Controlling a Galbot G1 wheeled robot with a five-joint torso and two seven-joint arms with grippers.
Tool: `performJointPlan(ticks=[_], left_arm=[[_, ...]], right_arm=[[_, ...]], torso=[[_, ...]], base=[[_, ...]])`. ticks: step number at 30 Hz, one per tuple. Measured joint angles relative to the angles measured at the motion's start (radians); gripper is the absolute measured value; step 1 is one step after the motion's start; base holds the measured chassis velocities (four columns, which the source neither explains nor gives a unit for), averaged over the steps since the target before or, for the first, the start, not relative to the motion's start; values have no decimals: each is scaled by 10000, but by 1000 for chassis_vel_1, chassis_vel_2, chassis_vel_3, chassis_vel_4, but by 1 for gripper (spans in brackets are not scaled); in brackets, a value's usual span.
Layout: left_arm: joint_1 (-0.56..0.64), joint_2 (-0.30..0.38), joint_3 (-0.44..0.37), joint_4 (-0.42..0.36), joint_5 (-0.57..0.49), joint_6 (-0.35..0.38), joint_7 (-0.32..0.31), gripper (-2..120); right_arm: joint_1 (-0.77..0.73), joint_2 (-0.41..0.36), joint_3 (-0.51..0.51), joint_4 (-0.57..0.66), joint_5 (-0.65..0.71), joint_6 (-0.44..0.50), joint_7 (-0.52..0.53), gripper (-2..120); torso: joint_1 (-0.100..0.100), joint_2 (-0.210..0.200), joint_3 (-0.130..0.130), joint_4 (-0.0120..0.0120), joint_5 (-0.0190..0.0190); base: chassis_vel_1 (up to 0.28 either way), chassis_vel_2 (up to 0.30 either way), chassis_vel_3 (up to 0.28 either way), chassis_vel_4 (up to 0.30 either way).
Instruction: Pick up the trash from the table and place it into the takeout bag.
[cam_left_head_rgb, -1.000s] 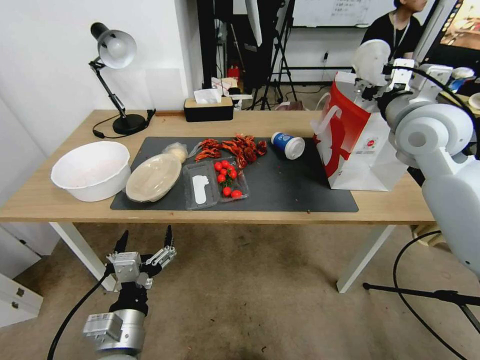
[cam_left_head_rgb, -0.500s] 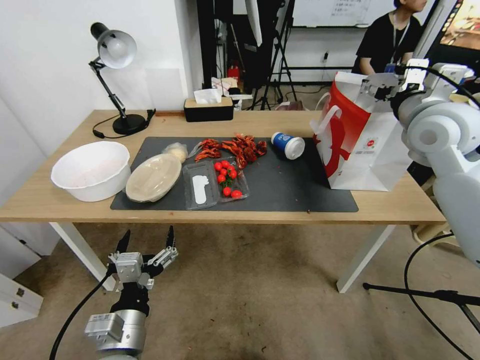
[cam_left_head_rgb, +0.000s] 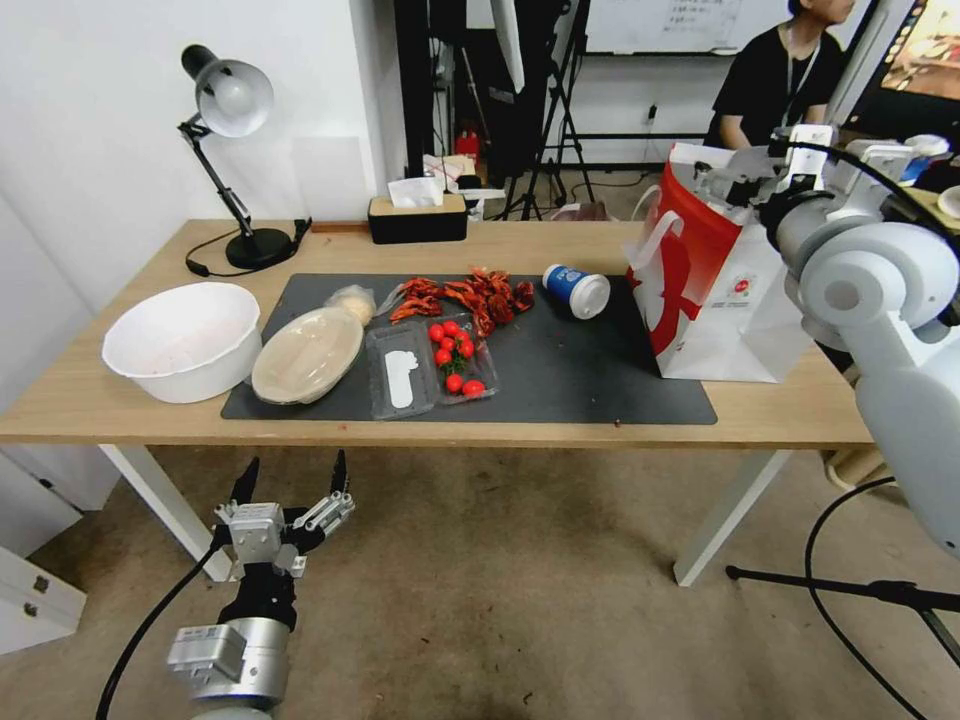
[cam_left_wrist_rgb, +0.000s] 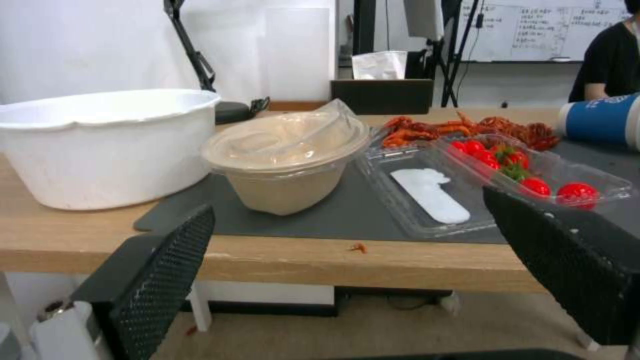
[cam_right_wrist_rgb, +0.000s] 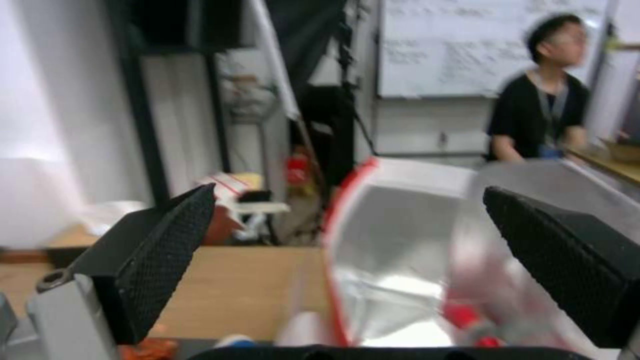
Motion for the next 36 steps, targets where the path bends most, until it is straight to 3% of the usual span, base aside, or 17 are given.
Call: performJointPlan(ticks=[7,13,14,16,28,36], left_arm=[[-1,-19,-10,23,8,-6,55,100],[-11,-6,11,112,59,-11,87,100],[-48,7,24,195,105,-18,107,100],[-59,8,27,211,115,-21,113,100],[5,-238,20,221,333,-185,125,100],[-34,-197,21,326,342,-227,123,100]], right_arm=[[-1935,-175,561,1260,-1259,1359,-1642,100],[-3259,-248,931,1620,-2168,2014,-2358,100],[-4415,-207,1209,1769,-2972,2835,-2805,100],[-4988,-105,1341,1913,-3200,3129,-2902,100],[-8650,1843,1210,2036,-5035,6300,-3535,100],[-10321,2800,1112,2135,-6749,7068,-3057,100]], torso=[[0,1,-1,2,1],[-1,1,-1,-1,1],[-1,0,-1,-2,2],[0,1,-1,-2,1],[0,1,-1,0,1],[-1,1,-1,1,-1]], base=[[0,0,0,0],[0,0,0,0],[0,0,0,0],[0,0,0,0],[0,0,0,0],[0,0,0,0]])
